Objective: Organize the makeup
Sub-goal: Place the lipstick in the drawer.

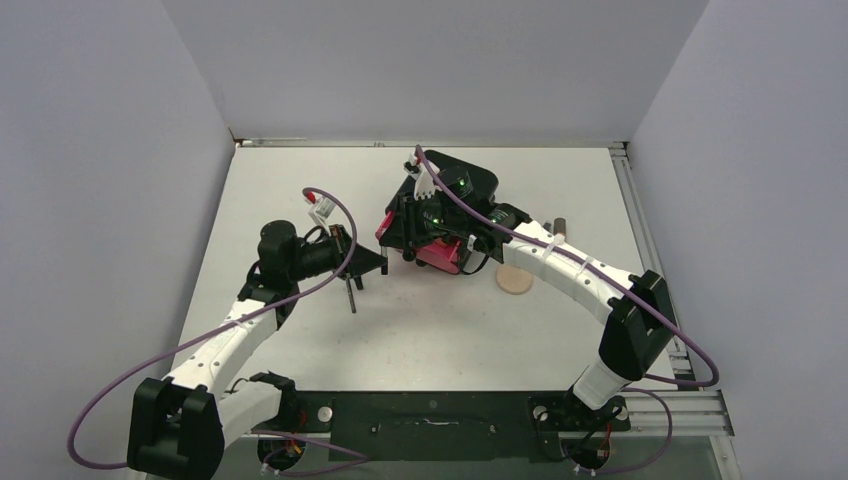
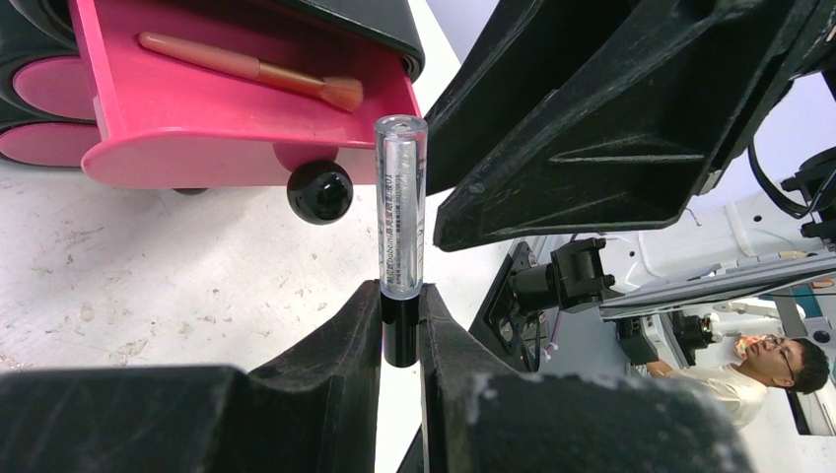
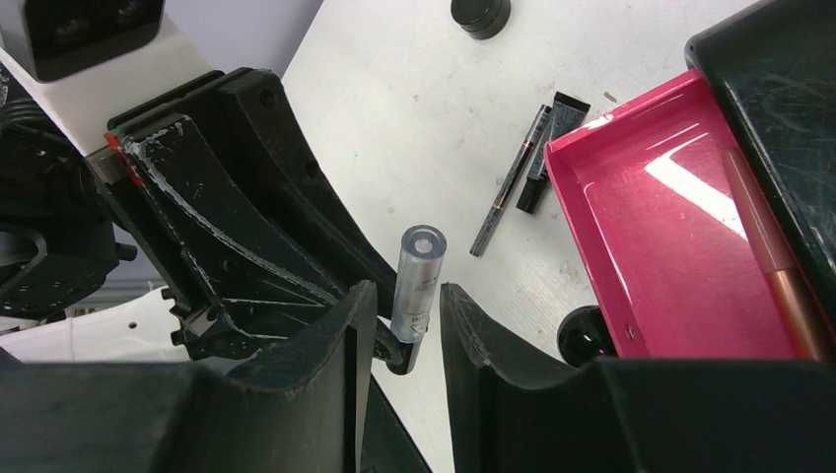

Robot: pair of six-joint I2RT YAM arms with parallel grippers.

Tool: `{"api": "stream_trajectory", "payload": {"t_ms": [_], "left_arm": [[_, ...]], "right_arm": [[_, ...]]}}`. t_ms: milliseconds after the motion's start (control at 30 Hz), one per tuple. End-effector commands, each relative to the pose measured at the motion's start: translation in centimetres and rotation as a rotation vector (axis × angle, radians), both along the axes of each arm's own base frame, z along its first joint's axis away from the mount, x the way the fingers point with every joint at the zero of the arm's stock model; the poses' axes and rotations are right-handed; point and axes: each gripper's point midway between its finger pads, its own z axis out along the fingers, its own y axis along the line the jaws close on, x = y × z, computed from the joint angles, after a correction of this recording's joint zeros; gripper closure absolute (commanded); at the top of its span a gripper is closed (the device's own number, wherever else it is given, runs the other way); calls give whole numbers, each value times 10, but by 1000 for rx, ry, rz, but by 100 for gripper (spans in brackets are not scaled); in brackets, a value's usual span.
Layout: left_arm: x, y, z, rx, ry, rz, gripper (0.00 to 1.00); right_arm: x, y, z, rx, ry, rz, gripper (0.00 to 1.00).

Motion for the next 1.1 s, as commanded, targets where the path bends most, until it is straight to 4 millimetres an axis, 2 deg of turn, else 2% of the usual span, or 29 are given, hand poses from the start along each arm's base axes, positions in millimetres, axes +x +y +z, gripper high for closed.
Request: {"api": "stream_trajectory", "payload": {"t_ms": [0,200,300,400,533,767,867,1000,1067], "left_arm": [[3,-1,12,-23,-57,-6,100],[1,-1,13,-29,-60,-12,100],[1,-2,14,-36,-63,-21,100],[0,-3,15,-38,-63,-26,100],[-1,-3,15,-40,-63,-29,100],[-1,-3,15,-41,-63,-30,100],[-2,-4,15,-42,-63,-35,100],[-2,-4,16,-43,-65,-38,100],[-2,-4,16,-43,-67,-38,100]], "right_arm": [[5,7,24,57,-61,-2,70],[7,7,18,48,-52,-13,72],[7,7,16,47,-46,-14,80],[8,8,16,51,-44,-19,76],[7,10,15,55,-38,-10,76],[7,11,13,54,-36,-7,86],[7,11,11,51,-34,-8,85],[8,11,8,43,-29,-17,75],[9,11,8,43,-29,-19,74]]}}
